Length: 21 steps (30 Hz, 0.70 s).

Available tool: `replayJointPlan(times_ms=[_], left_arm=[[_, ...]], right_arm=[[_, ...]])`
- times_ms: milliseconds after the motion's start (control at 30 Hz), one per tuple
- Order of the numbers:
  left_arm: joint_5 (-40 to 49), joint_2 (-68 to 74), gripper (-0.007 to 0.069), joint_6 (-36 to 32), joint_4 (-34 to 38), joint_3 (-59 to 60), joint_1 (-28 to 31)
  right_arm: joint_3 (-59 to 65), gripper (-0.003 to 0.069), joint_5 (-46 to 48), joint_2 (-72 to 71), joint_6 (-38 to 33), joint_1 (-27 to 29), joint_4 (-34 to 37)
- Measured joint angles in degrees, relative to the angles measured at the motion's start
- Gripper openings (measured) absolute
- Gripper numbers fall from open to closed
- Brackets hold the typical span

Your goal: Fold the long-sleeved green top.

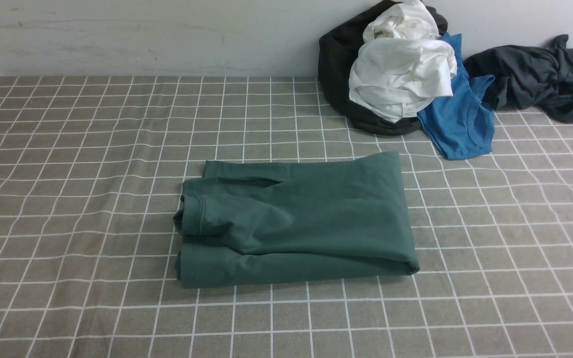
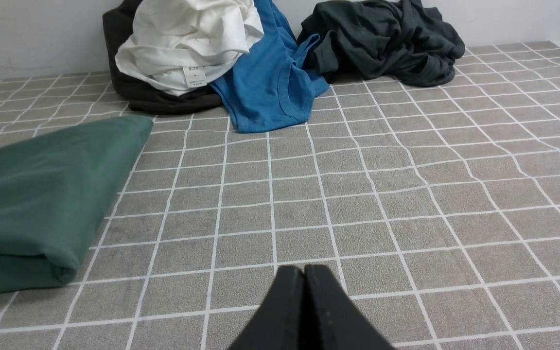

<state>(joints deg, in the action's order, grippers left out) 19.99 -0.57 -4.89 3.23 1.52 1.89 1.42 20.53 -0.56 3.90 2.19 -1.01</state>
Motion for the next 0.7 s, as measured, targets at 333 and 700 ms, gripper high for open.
replayJointPlan(times_ms=[333,700], left_arm=[[0.0,0.0,-0.0007,0.0,0.1,0.0,0.0],[0.0,0.0,-0.0007,0.0,0.1,0.0,0.0]], right_arm=[[0.0,-0.0014,0.0,0.0,0.0,0.0,0.0],[0.0,-0.0014,0.0,0.0,0.7,0.0,0.0]])
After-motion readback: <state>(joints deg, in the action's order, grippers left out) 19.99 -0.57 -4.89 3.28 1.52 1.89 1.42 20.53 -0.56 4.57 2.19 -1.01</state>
